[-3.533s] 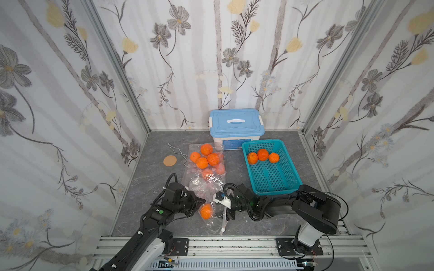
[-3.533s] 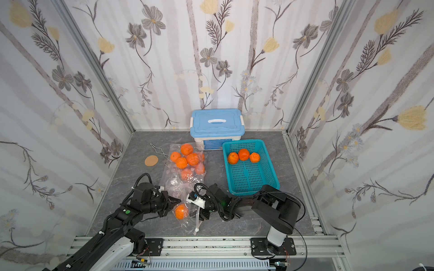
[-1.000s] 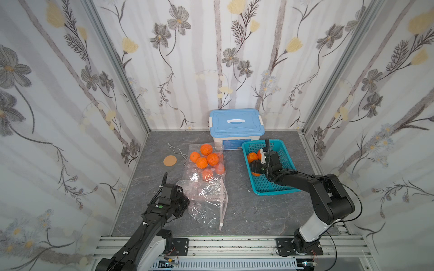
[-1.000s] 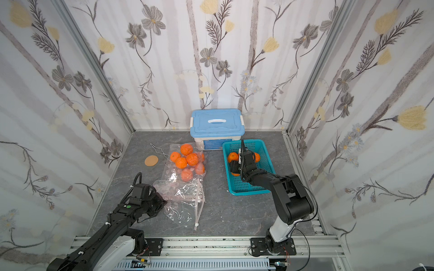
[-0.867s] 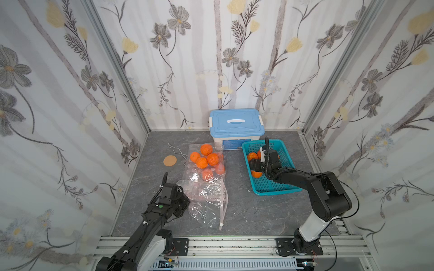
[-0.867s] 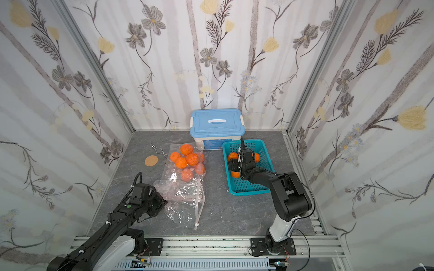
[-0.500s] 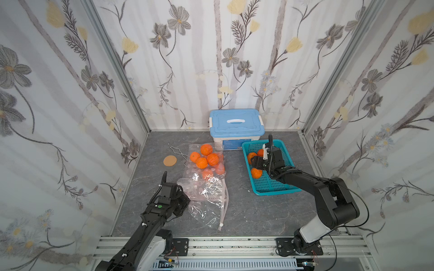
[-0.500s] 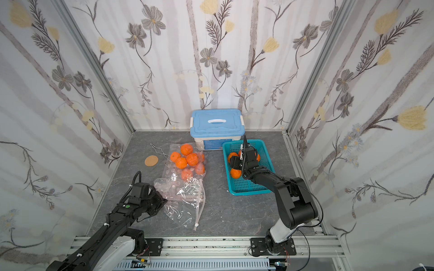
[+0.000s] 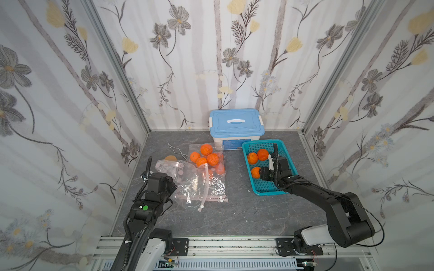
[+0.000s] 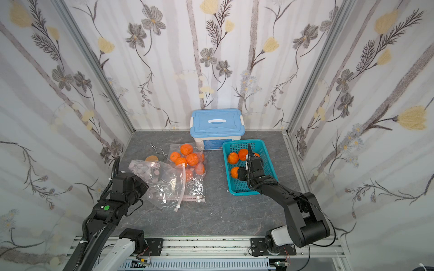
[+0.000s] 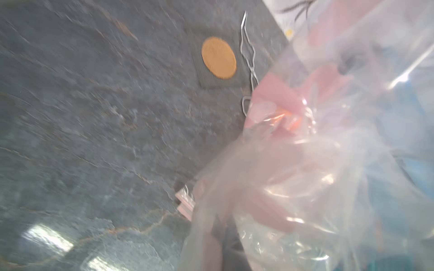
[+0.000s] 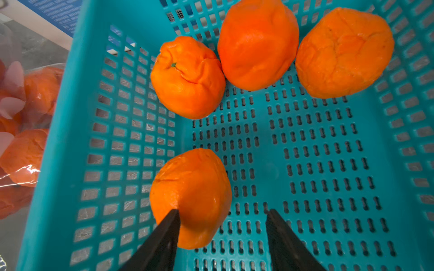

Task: Open the zip-top bag and take out the orange
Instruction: Pick up the zipper food storage bag at the center of the board, then place the zipper food storage bag at the center of the board.

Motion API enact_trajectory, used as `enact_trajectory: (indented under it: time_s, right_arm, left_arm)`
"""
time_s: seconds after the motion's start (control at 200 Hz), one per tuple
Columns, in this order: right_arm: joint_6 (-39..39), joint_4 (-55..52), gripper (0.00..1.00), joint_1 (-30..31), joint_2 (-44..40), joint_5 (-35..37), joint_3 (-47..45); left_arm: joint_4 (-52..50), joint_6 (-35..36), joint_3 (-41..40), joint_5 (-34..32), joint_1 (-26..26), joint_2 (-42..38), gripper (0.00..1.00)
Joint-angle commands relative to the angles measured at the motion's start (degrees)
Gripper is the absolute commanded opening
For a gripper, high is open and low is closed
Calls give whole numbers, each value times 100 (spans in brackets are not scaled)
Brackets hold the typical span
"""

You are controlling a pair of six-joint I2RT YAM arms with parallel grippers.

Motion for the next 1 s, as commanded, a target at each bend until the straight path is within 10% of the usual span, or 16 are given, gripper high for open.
enact_trajectory:
  time_s: [0.0, 0.05, 0.125, 0.32, 0.515, 0.774, 0.994]
  right_arm:
    - [-51, -2, 58, 9, -50, -72, 21]
    - [-71, -54, 56, 18, -57, -151, 53]
    - [-78, -158, 54, 17, -69, -197, 78]
    - [-139, -129, 53, 18, -407, -144, -124]
    - [-223, -448, 50, 10, -531, -57, -84]
    - [-221, -565, 33, 5, -438, -135, -55]
    - [-179, -575, 20, 18, -119, -397, 26]
  left_arm:
    - [167, 451, 198, -1486, 350, 292, 0]
    - [240, 352, 353, -1483, 630, 626, 5]
    - [321, 322, 592, -1129, 1150, 1107, 46]
    - [473, 453, 878, -176, 2378, 1589, 100]
    - [638, 629, 686, -52, 2435, 1274, 100]
    - [1750, 638, 29, 3078, 2289, 1025, 76]
    - [1319, 1247, 256, 3379, 1580, 1349, 65]
